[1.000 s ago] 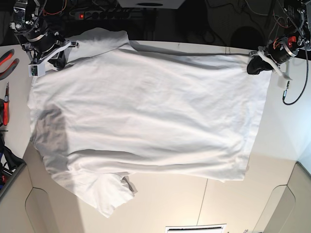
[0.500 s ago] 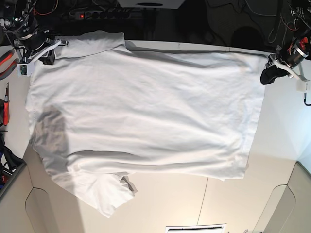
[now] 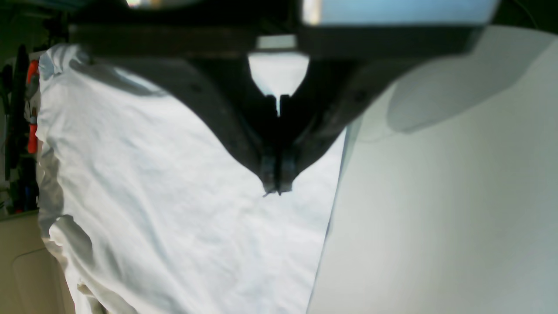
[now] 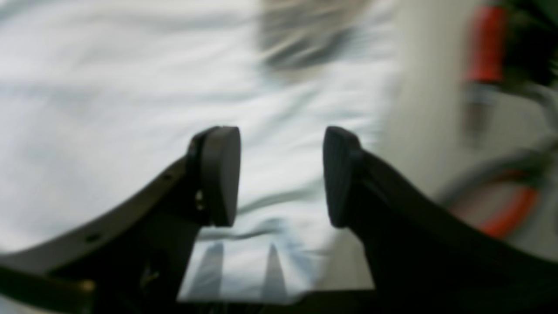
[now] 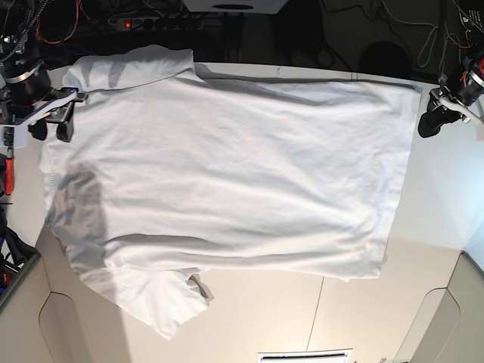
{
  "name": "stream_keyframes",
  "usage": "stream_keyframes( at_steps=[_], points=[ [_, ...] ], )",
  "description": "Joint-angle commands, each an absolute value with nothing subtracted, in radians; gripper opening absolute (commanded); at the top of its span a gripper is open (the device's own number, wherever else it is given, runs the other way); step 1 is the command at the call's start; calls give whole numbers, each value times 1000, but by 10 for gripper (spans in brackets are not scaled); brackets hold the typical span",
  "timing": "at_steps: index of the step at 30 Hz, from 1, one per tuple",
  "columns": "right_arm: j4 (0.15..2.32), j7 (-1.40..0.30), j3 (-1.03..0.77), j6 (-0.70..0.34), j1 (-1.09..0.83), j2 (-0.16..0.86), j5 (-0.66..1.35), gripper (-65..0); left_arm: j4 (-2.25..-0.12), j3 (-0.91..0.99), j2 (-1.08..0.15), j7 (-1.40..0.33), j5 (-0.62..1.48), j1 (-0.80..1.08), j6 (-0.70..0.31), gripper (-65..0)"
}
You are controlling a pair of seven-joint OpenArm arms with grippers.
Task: Layout the t-shirt on the table in an organized manner, then fold the t-shirt properly
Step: 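Hold the hem corners taut with both grippers, smoothing the shirt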
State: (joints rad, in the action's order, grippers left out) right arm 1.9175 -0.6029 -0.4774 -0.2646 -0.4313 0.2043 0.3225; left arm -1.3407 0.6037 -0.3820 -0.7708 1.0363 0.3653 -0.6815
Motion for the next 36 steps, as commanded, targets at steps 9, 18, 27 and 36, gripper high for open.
stream_keyframes(
  at_steps=[9,18,27,36],
  points=[
    [1892,-630,-647,-307,-421,216,462,-344,-1357,612,-399,-768,1109,343,-698,-471],
    [1583,-633,-649,-400,-385,216,551,-344,-1357,610,-399,-935,1284,313,-698,-471],
    [1446,-698,-653,-479,-346,216,712,-344,-1357,610,-396,-940,1282,313,-698,-471],
    [1442,-706,-653,-479,-347,215,714,-348,-1357,610,-396,-931,1283,313,-698,-471]
  ],
)
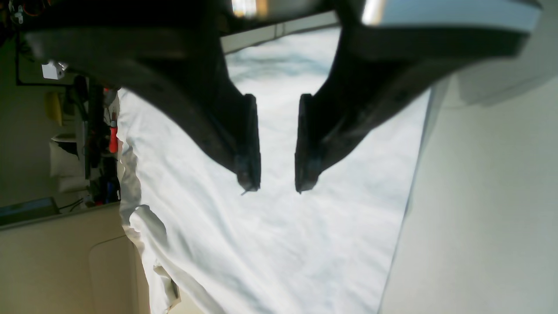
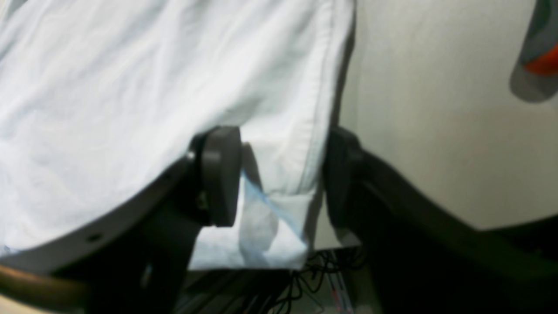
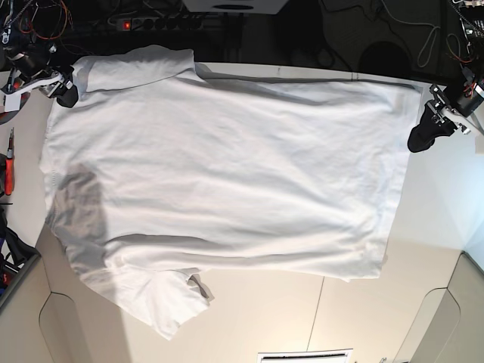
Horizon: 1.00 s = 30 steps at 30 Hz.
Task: Layout the t-shirt on the table in an organized manner, then fold the t-shirt properly
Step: 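Hold the hem corners taut with both grippers, smoothing the shirt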
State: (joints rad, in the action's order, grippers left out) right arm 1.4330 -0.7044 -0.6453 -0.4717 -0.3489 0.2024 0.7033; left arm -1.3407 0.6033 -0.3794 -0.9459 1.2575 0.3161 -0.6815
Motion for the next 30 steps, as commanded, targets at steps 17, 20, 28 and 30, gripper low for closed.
stream_keyframes(
  at_steps=[17,20,28,30],
  points=[
    [1443,-734,-653,-479,-346,213,715,-650,-1356,743,-354,-895,1161,339,-698,-447],
    [1443,-734,-653,-479,-346,213,715,-650,-1356,824,-336,-898,1150,343,-698,-423],
    [1443,-734,-653,-479,-344,213,728,-650,-1350,845,-324,-825,1033,403,-698,-421],
    [1443,-734,-653,-479,-344,213,742,-650,-1336,845,-321,-781,1004,411,-698,-363]
  ],
)
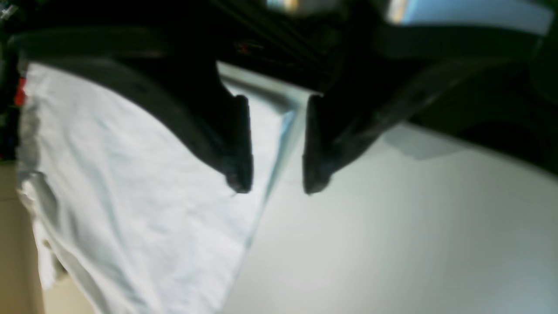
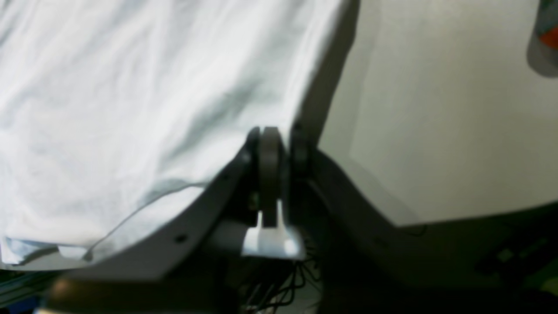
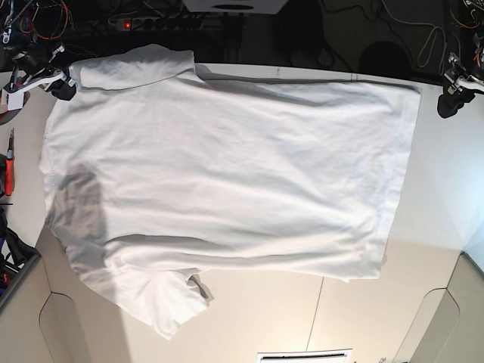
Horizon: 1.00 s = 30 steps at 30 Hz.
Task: Layout the t-shirt on the table in an organized manner, then fold the t-shirt properly
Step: 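Hold the hem corners taut with both grippers, smoothing the shirt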
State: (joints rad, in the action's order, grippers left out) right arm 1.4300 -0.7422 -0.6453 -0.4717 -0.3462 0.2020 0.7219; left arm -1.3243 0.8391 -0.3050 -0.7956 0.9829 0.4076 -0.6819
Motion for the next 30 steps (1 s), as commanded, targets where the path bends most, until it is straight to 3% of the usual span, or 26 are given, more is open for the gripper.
stream_keyframes(
  at_steps=[1,14,30],
  points=[
    [1443,-734,-653,-479,-344,213,748,-650,-1325,845,-320,-775,1004,411,-698,-328],
    [1443,-741,-653,-479,-344,213,757,-650,-1290,817,-261,-691,926,404,-698,-306],
    [1443,-741,-653,-479,-344,213,760,-650,-1218,816,-260,-775,1036,399,-698,-306]
  ],
)
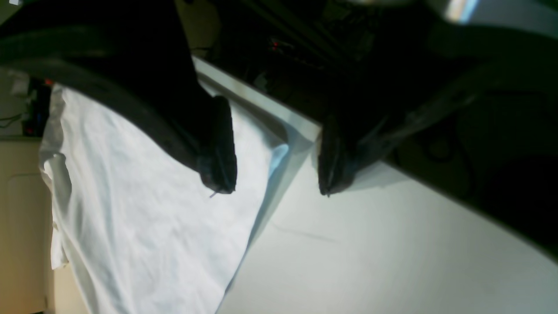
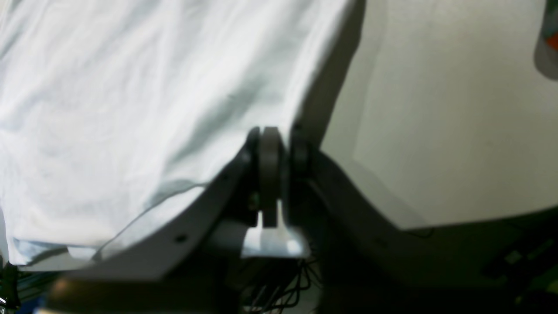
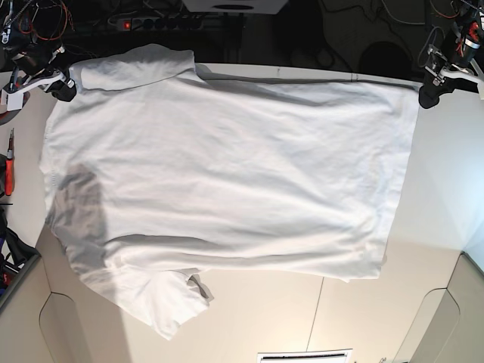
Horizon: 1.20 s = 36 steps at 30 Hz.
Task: Layout the t-shirt on the table in an organized manner, then fold the t-shirt properly
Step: 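Hold the hem corners taut with both grippers, smoothing the shirt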
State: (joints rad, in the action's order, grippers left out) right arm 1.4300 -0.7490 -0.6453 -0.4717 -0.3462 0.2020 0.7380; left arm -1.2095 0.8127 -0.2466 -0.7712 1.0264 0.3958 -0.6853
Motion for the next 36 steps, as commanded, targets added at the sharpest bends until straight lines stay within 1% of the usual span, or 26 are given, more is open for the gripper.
stream_keyframes(
  at_steps=[1,5,12,18,19,20,23,27,28,36],
  points=[
    [1443,-741,-653,-479,-344,213,760,-650,-1218,815,-260,-778,1037,399,-698,-306],
    [1443,-741,-653,-479,-344,213,760,-650,-1218,774,-260,-791,1056,399,-698,-306],
    [1443,-746,-653,-479,-344,213,760,-650,-1218,614,-261,-782,1054,398,-698,-306],
    [1443,-753,-653,-479,-344,213,760,-650,-1218,610,-261,-783,1055,397,-698,-311],
    [1443,-753,-653,-479,-344,213,760,-650,-1218,610,-261,-783,1055,397,-698,-331],
    [1443,-753,-653,-479,-344,213,760,-650,-1218,610,-261,-783,1055,397,-698,-371],
    [1443,-753,-653,-479,-344,213,760,-650,-1218,610,-261,-783,1060,397,-698,-517],
    [1443,-757,-653,-479,-344,213,760,-650,-1218,610,-261,-782,1081,396,-698,-636],
    [1443,-757,-653,-479,-344,213,760,-650,-1218,610,-260,-782,1082,397,-698,-650],
    [1443,-756,-653,-479,-344,213,760,-650,-1218,610,-261,-773,1084,397,-698,-650]
  ],
)
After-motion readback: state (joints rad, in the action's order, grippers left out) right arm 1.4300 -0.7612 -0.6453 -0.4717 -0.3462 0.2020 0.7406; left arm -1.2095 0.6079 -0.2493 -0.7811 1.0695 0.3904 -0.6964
